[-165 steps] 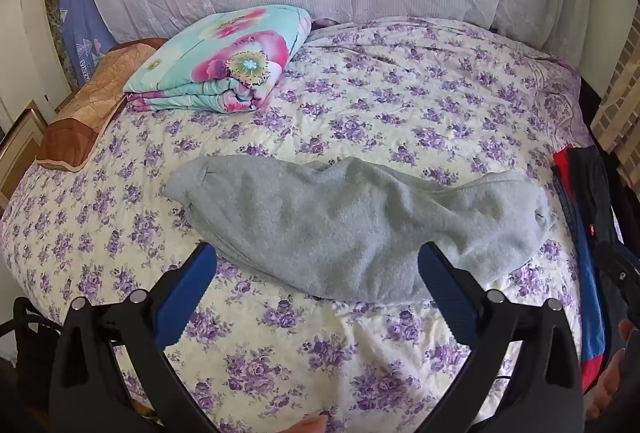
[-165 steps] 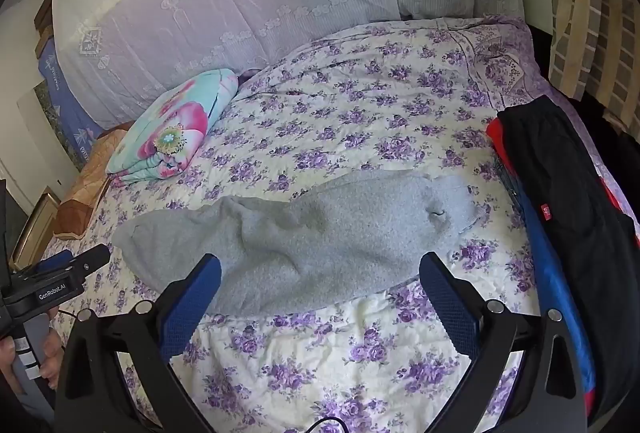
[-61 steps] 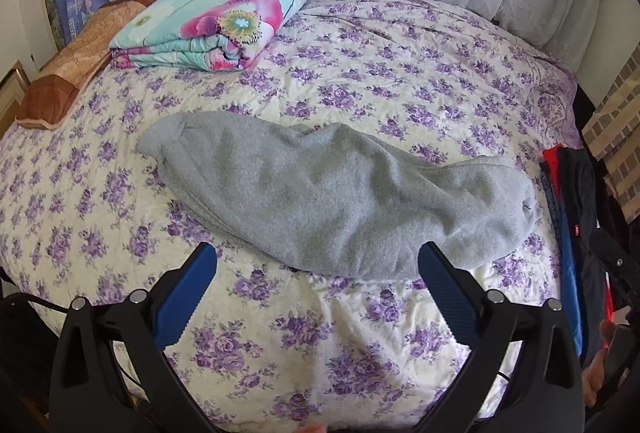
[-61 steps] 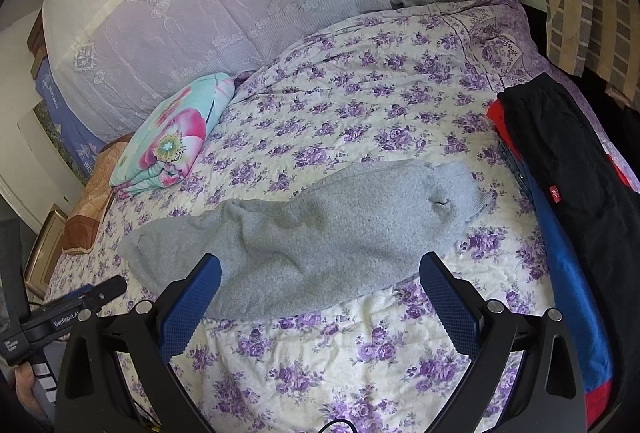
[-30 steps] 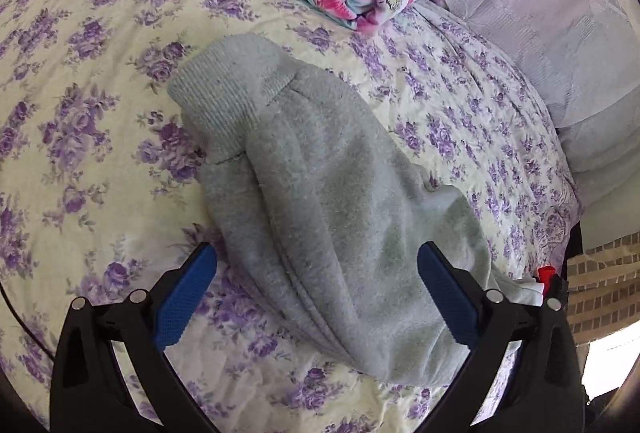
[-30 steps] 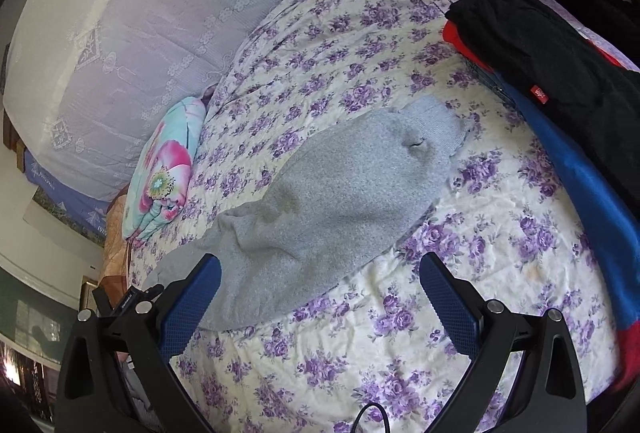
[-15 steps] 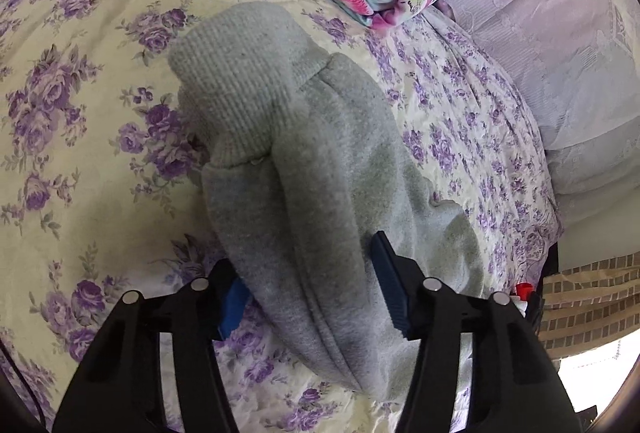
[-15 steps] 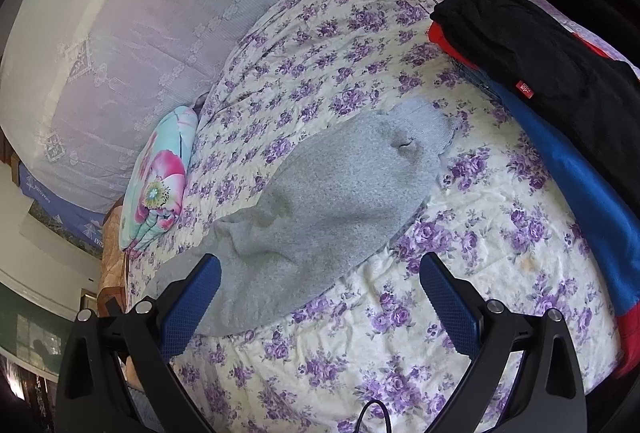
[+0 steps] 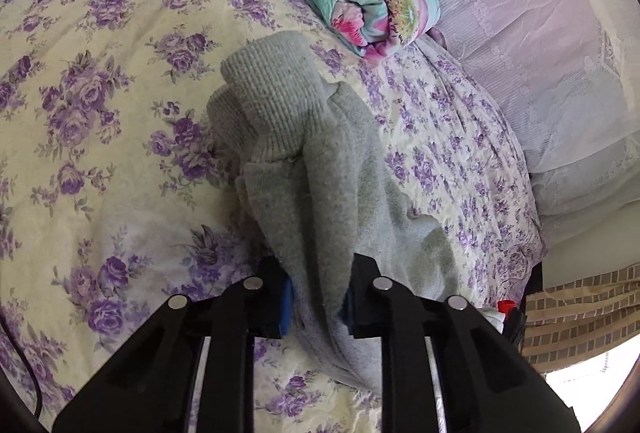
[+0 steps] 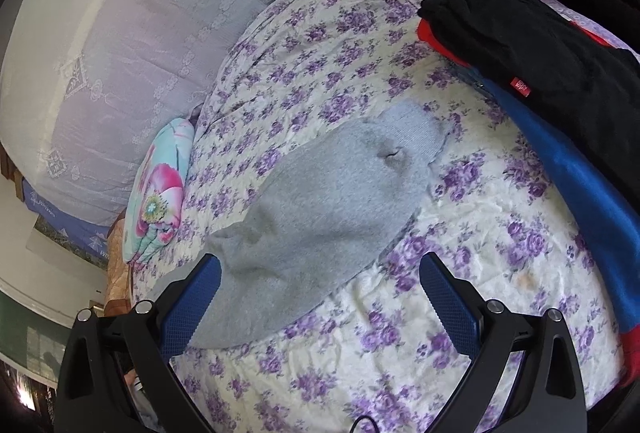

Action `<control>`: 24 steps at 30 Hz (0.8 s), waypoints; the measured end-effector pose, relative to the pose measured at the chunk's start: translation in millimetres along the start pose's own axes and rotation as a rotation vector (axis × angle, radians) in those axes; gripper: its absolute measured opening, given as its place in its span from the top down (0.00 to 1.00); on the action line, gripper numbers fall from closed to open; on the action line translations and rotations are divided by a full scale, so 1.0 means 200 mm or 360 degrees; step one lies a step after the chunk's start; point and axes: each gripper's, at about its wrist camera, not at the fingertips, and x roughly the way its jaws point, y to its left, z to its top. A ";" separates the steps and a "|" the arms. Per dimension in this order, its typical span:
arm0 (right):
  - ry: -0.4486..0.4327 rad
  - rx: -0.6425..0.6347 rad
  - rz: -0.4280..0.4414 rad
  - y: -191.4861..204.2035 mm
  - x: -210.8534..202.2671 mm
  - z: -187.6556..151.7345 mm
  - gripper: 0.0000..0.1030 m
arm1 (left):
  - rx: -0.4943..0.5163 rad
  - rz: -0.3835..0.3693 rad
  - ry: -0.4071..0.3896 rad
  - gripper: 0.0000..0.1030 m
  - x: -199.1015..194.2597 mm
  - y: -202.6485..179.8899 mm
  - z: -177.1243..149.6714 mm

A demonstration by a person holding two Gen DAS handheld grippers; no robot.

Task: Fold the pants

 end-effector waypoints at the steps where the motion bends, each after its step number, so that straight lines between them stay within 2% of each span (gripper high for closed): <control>1: 0.0007 0.0031 -0.0009 -0.04 0.03 0.01 0.03 | 0.0009 -0.0009 -0.0016 0.83 -0.04 -0.01 0.00; 6: 0.0093 0.0154 0.0008 -0.24 0.18 0.02 0.03 | 0.0013 0.0010 -0.0142 0.83 -0.28 -0.03 -0.02; 9: 0.0147 0.0225 0.0060 -0.31 0.26 0.02 0.03 | -0.0044 0.0079 -0.0246 0.83 -0.45 0.02 -0.03; 12: 0.0214 0.0217 0.0123 -0.31 0.37 0.01 0.03 | -0.0099 0.0168 -0.0298 0.84 -0.55 0.09 -0.04; 17: 0.0334 0.0156 0.0197 -0.25 0.62 -0.01 0.03 | -0.0162 0.0254 -0.0280 0.84 -0.58 0.17 -0.13; 22: 0.0293 0.0116 0.0271 -0.19 0.79 0.05 0.05 | -0.0186 0.0301 -0.0274 0.84 -0.57 0.20 -0.16; 24: 0.0318 0.0115 0.0327 -0.17 0.85 0.08 0.18 | -0.0184 0.0310 -0.0278 0.84 -0.57 0.20 -0.16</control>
